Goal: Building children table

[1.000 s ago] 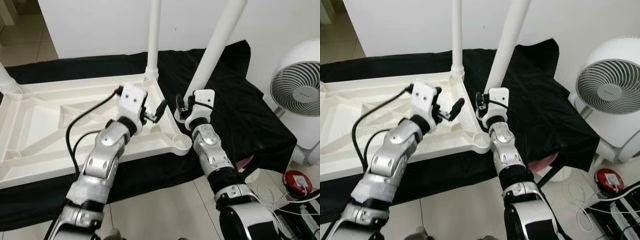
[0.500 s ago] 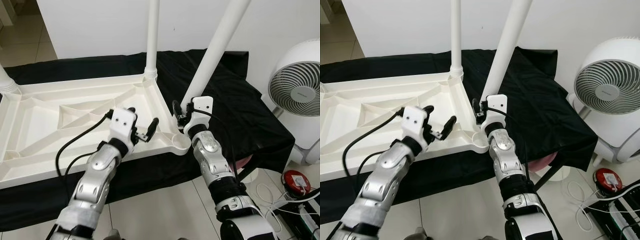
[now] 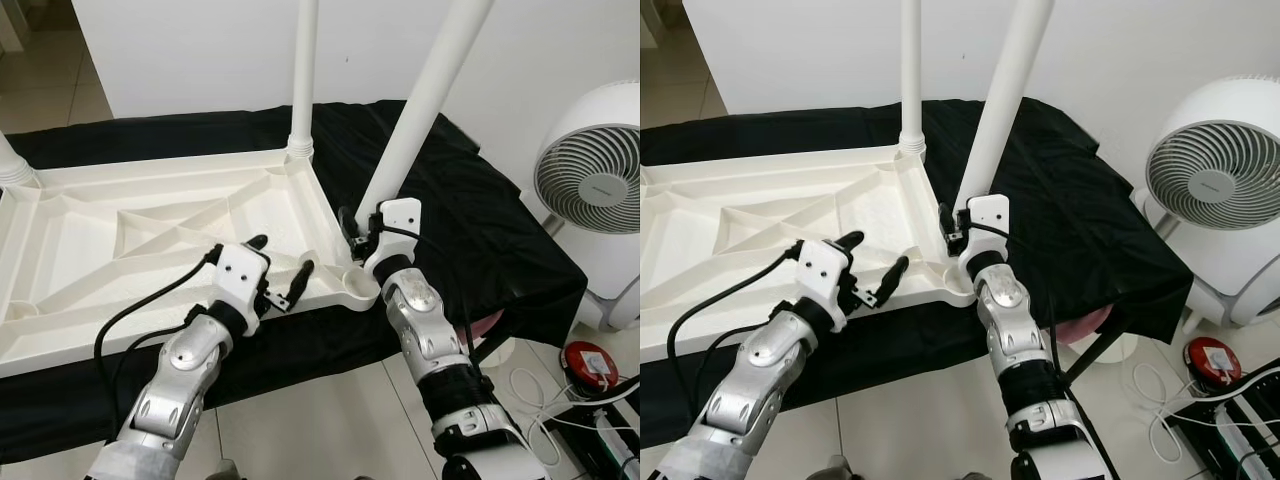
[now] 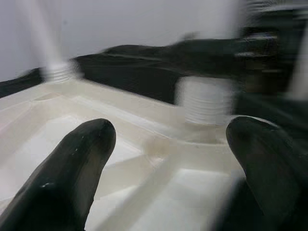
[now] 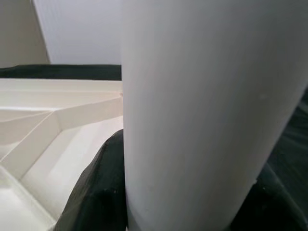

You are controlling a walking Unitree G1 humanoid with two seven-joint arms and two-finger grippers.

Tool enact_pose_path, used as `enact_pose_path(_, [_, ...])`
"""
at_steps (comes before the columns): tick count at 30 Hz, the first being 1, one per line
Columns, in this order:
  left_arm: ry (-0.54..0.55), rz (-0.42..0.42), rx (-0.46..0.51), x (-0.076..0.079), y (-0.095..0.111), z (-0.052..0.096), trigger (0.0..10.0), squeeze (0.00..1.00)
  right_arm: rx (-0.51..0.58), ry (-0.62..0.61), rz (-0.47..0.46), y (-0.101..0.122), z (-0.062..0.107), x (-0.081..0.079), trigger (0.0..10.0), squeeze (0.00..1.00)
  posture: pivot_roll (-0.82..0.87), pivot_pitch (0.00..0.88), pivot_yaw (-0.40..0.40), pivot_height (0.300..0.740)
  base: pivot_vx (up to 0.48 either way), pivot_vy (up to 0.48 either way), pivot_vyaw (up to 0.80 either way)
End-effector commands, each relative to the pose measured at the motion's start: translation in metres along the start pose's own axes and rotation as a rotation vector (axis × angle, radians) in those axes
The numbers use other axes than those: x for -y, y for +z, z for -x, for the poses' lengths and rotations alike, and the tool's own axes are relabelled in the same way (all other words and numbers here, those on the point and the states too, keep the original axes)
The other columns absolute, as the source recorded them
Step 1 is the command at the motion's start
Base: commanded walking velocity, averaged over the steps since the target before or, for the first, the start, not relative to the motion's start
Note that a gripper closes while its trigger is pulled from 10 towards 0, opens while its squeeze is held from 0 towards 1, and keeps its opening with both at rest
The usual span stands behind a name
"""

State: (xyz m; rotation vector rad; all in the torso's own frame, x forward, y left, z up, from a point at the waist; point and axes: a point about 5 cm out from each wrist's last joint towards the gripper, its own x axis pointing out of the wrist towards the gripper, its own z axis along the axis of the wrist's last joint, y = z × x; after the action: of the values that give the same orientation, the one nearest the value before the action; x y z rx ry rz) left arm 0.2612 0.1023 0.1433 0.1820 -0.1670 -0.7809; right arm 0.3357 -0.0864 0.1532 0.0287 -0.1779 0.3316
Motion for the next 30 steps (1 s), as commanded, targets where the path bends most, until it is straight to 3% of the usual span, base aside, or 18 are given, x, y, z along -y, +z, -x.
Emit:
enact_pose_path(1, [-0.107, 0.015, -0.016, 0.011, -0.002, 0.001, 10.0, 0.00, 0.001, 0.020, 0.011, 0.002, 0.001, -0.003, 10.0, 0.00, 0.01, 0.000, -0.070, 0.740, 0.000, 0.000, 0.00])
enact_pose_path(8, [-0.153, 0.043, -0.033, 0.016, -0.002, 0.006, 10.0, 0.00, -0.026, 0.048, 0.016, -0.002, 0.010, -0.007, 10.0, 0.00, 0.01, 0.000, -0.072, 0.740, 0.000, 0.000, 0.00])
enact_pose_path(30, [-0.149, 0.041, -0.048, 0.008, 0.003, 0.012, 10.0, 0.00, -0.170, 0.151, 0.085, -0.022, 0.049, -0.007, 10.0, 0.00, 0.01, 0.009, -0.074, 0.740, 0.000, 0.000, 0.00])
